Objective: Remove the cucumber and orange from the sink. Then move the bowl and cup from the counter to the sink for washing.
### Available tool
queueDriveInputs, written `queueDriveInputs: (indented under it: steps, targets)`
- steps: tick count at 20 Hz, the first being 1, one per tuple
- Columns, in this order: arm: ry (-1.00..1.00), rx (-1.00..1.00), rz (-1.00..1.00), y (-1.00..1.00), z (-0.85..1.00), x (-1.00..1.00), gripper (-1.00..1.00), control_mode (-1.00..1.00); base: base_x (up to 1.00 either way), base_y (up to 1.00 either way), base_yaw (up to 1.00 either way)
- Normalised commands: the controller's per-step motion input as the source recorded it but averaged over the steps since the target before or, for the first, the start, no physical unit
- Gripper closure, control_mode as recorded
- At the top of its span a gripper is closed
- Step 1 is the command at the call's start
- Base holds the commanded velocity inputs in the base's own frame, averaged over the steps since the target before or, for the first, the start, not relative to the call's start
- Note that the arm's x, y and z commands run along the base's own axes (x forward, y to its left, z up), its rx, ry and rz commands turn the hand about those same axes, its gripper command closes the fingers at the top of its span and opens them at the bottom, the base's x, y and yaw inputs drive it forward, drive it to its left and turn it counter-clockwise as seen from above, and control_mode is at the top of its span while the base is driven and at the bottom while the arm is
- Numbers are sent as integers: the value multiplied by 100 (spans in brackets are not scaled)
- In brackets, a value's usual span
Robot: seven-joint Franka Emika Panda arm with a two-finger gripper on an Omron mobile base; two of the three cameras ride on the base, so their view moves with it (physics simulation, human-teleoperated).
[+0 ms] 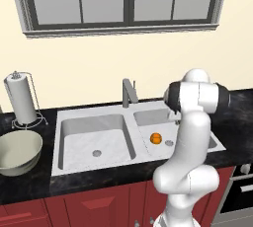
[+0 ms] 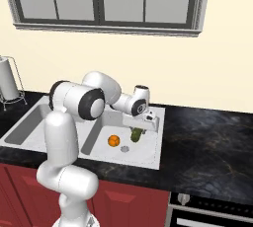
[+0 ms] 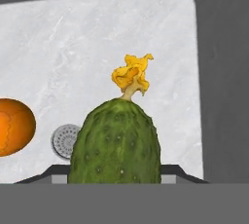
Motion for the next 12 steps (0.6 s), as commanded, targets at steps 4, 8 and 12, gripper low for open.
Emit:
queueDriveInputs:
  steps: [4, 8, 12]
  targets:
    - [-8, 0, 0, -11, 37, -34, 100, -100, 0, 0, 0]
    - [-9, 0, -1, -12, 39, -31, 100, -100, 0, 0, 0]
    - [-7, 0, -3, -15, 39, -25, 100, -100, 0, 0, 0]
